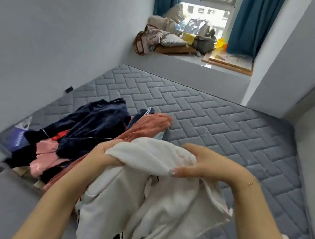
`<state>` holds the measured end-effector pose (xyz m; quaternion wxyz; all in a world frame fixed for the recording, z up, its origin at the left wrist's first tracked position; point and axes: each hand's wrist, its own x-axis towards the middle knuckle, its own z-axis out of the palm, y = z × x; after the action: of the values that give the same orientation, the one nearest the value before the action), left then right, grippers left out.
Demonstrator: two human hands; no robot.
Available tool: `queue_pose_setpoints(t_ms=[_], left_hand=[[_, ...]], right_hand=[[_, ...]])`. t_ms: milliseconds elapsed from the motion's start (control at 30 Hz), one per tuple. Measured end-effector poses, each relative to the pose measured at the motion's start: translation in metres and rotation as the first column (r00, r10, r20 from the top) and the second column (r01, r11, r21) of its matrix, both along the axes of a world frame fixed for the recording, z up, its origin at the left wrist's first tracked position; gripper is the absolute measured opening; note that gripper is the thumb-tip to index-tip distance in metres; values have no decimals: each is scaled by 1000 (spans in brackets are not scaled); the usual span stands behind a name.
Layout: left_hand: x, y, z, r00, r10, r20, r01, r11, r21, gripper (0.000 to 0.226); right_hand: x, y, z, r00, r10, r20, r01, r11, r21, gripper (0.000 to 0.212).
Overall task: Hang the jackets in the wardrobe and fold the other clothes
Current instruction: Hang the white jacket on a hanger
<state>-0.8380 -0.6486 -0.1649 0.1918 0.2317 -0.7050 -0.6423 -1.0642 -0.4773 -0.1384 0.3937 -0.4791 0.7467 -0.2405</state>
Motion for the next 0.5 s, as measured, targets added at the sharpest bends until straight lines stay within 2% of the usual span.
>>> queue_pose_setpoints(t_ms=[67,100,167,233,300,367,433,500], left_hand=[[3,8,21,982,185,-38,-185,983,15,25],[7,12,32,956,291,-31,-290,957,28,25],[26,14,51,903,430,15,-430,902,33,30],[58,17,65,885,465,18,-464,885,-31,27],[100,23,75,863,499,79,-483,860,-162,22],[148,28,80,812,565,149,-525,817,-237,45],[197,35,77,741,642,197,-570,756,-322,39],[243,42,71,609,764,214,-647,634,-422,38]], right_hand=[[14,-17,-2,977,208,47,-203,974,-104,78],[25,-26,-5,951,303,57,-292,944,-155,71],[49,-45,-13,921,387,33,-369,899,-234,38],[77,-60,-14,894,417,162,-352,880,-320,25],[105,-69,-10,804,411,429,-253,890,-378,29],[137,-78,-2,666,422,615,-212,898,-386,32],[177,-85,5,573,428,699,-235,903,-360,32],[221,-90,12,509,414,755,-267,909,-319,28]])
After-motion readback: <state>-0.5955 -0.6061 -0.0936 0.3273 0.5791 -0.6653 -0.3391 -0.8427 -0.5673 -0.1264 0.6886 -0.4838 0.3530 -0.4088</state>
